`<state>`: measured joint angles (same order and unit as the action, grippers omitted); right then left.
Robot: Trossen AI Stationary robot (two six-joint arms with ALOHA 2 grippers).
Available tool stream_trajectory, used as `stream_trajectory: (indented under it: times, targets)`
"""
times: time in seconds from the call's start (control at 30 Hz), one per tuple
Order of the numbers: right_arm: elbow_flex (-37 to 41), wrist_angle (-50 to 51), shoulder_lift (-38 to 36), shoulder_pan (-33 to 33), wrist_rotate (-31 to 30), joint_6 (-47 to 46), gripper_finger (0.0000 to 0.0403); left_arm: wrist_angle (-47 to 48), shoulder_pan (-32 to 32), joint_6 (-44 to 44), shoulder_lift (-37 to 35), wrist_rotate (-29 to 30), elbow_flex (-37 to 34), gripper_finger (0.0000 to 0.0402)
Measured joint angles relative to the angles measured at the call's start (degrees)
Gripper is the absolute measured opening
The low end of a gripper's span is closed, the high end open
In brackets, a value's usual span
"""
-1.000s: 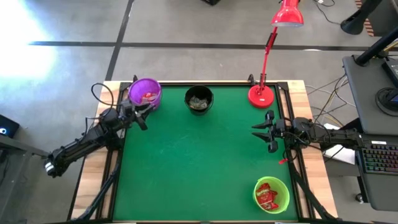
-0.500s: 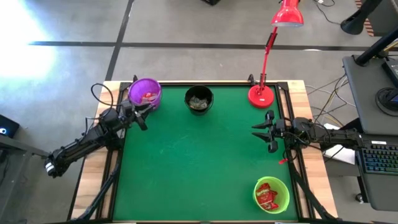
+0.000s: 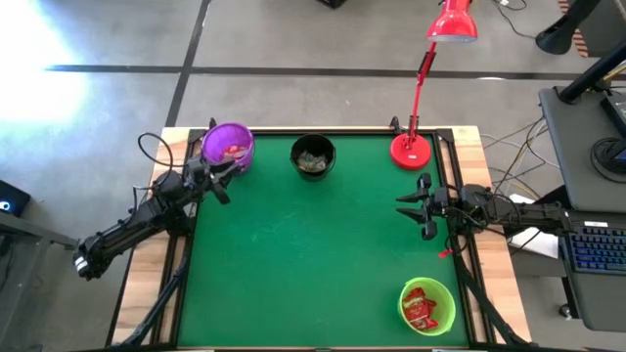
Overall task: Sort candy
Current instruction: Return to Home Position
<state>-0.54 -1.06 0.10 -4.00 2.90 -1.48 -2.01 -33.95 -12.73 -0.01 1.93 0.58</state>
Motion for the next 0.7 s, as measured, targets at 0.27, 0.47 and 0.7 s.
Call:
stream_trajectory:
  times: [0.27, 0.47, 0.7]
  targets:
    - [0.00, -0.11, -0.09, -0.01, 0.01, 0.00, 0.0125, -0.01, 0.00, 0.00, 0.00, 0.01, -0.02, 0.0110]
    - [0.00, -0.15, 0.06, -0.01, 0.00, 0.00, 0.0125, -0.03, 0.00, 0.00, 0.00, 0.02, -0.03, 0.0110]
    - [0.00, -0.20, 1.14, 0.01, 0.00, 0.00, 0.0125, -0.08, 0.00, 0.00, 0.00, 0.02, -0.04, 0.0110]
